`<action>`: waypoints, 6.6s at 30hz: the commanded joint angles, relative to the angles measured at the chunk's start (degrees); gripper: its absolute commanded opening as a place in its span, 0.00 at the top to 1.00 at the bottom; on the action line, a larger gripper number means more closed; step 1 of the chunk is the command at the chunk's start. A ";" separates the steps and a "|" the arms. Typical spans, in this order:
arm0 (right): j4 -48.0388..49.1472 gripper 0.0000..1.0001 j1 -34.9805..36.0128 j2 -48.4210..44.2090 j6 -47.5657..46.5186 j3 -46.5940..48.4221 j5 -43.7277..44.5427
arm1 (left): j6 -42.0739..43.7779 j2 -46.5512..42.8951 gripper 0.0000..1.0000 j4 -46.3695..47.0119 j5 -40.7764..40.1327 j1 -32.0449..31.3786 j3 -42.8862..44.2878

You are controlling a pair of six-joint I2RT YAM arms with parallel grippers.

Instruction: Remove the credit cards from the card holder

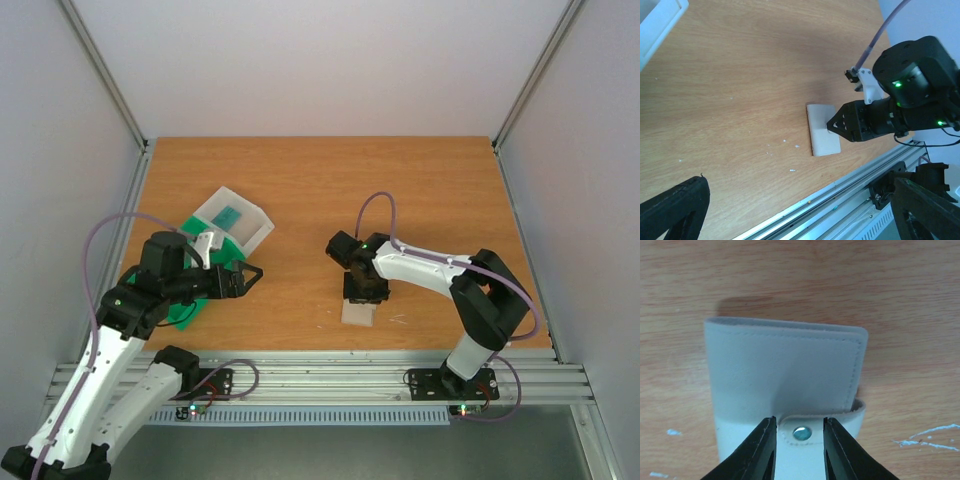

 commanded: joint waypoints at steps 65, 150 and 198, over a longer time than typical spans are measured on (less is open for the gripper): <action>-6.53 0.90 6.74 8.51 2.36 4.19 12.81 | 1.38 -2.78 0.01 -1.51 -1.67 -0.22 1.13; 21.22 0.99 7.37 -14.24 -7.18 -7.74 1.73 | -6.75 8.59 0.20 8.85 1.60 -0.24 -6.00; 39.76 0.99 1.97 -11.46 -3.36 -3.65 -18.23 | -9.05 28.75 0.35 29.87 11.66 -0.22 -15.45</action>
